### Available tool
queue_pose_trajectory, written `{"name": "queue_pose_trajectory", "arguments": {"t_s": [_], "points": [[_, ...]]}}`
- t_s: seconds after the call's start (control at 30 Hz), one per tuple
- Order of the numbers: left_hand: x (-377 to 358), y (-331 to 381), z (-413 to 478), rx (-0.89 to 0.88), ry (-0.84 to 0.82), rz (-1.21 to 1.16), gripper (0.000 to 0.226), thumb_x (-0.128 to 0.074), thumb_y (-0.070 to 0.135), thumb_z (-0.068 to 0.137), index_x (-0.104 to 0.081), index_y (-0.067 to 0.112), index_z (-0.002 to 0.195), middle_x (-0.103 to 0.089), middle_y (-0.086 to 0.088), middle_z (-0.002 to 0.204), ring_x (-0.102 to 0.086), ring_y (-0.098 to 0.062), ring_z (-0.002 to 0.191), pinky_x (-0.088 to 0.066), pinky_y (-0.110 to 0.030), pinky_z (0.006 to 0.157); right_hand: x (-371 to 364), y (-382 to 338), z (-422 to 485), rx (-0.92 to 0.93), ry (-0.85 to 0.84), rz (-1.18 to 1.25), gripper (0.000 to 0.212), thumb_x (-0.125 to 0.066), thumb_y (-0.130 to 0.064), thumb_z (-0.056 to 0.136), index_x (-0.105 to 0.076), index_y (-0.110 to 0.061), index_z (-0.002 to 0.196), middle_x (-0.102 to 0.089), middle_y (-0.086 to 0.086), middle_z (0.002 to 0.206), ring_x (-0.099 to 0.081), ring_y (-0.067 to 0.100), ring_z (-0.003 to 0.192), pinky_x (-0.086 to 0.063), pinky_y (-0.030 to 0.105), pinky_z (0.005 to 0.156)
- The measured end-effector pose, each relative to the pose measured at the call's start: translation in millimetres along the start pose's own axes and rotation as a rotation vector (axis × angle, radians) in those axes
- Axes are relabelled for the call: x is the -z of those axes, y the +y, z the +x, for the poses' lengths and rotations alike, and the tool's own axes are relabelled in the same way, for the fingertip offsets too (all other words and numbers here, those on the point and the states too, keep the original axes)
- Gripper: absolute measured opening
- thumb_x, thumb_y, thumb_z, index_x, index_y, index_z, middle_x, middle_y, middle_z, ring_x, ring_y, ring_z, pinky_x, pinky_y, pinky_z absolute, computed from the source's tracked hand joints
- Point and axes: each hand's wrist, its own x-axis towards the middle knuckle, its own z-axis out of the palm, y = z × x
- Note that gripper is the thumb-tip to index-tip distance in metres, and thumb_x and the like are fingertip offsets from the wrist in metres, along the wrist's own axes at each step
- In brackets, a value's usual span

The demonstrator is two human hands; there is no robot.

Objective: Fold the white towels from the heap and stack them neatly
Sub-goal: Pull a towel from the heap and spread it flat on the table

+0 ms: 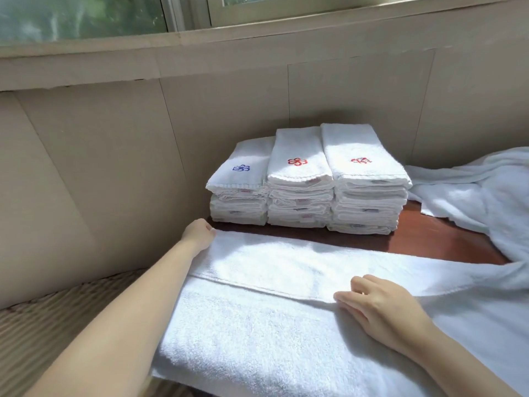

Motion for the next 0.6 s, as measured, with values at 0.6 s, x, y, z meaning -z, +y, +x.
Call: {"name": "queue_pose_trajectory", "arguments": {"t_s": [0.6], "points": [[8.8,8.9,-69.9,0.029,-0.054,0.537,0.038,-0.038,0.019,0.098,-0.038,0.015,0.136,-0.045,-0.010,0.124,-0.048,-0.029,0.111,-0.042,-0.035,0.088,20.8,5.6,0.8,-0.238,-0.258,0.174,0.018,-0.059,-0.035,0.091,-0.071,-0.028,0.080,-0.056,-0.009,0.069,-0.059,0.016,0.065,-0.039,0.030,0.054]]}}
